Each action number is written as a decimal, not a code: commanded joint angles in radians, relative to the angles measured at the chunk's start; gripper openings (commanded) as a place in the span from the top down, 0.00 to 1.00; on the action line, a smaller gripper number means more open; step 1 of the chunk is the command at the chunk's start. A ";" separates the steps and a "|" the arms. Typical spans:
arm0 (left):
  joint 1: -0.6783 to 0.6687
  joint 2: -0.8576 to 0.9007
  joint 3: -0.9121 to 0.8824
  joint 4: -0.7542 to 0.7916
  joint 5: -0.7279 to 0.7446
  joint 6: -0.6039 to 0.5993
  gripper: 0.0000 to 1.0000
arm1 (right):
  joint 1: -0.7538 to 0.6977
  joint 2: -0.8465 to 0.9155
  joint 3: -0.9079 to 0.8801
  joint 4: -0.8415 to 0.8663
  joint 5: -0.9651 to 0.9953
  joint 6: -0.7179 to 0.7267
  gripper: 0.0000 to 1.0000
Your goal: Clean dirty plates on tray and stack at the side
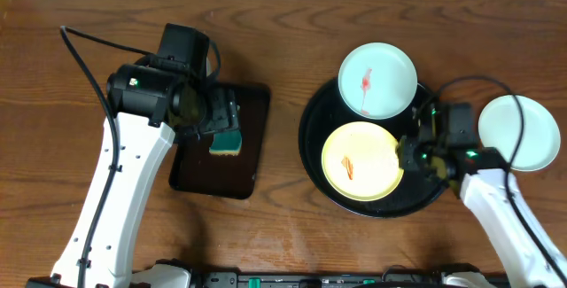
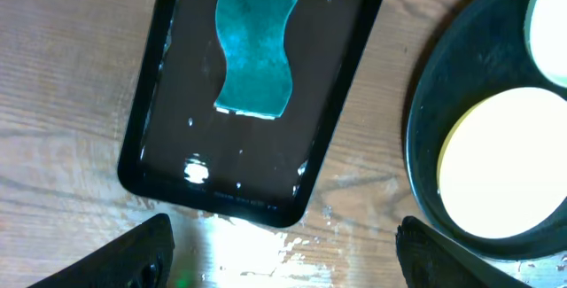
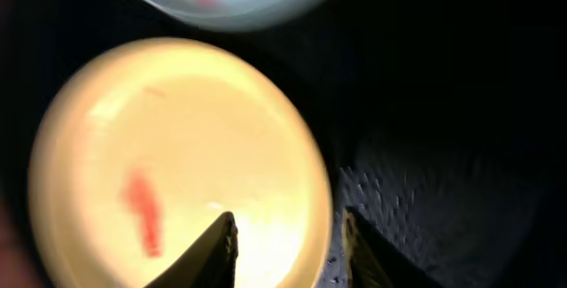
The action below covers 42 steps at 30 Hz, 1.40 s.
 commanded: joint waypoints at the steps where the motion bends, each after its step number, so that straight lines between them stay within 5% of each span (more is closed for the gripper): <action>1: 0.000 0.001 -0.016 0.031 0.006 -0.027 0.19 | 0.001 -0.101 0.094 -0.036 -0.064 -0.106 0.62; 13: 0.023 0.151 -0.463 0.438 -0.065 -0.088 0.22 | 0.004 -0.146 0.095 -0.105 -0.063 -0.090 0.64; 23: 0.019 0.388 -0.506 0.698 -0.066 -0.017 0.64 | 0.004 -0.142 0.095 -0.106 -0.063 -0.068 0.67; 26: 0.018 0.402 -0.506 0.676 -0.065 -0.017 0.92 | 0.004 -0.142 0.095 -0.109 -0.063 -0.068 0.68; 34: 0.018 0.319 -0.422 0.427 -0.008 -0.017 0.92 | 0.004 -0.142 0.095 -0.102 -0.062 -0.068 0.69; 35: 0.018 0.299 -0.412 0.404 0.004 -0.017 0.85 | 0.004 -0.142 0.095 -0.098 -0.062 -0.068 0.69; 36: 0.018 0.280 -0.408 0.392 0.010 -0.017 0.59 | 0.004 -0.142 0.095 -0.095 -0.059 -0.068 0.69; 37: 0.018 0.261 -0.408 0.389 0.009 -0.017 0.49 | 0.004 -0.142 0.095 -0.093 -0.059 -0.068 0.69; 42: 0.019 0.223 -0.410 0.457 -0.121 -0.017 0.36 | 0.004 -0.142 0.095 -0.090 -0.059 -0.068 0.69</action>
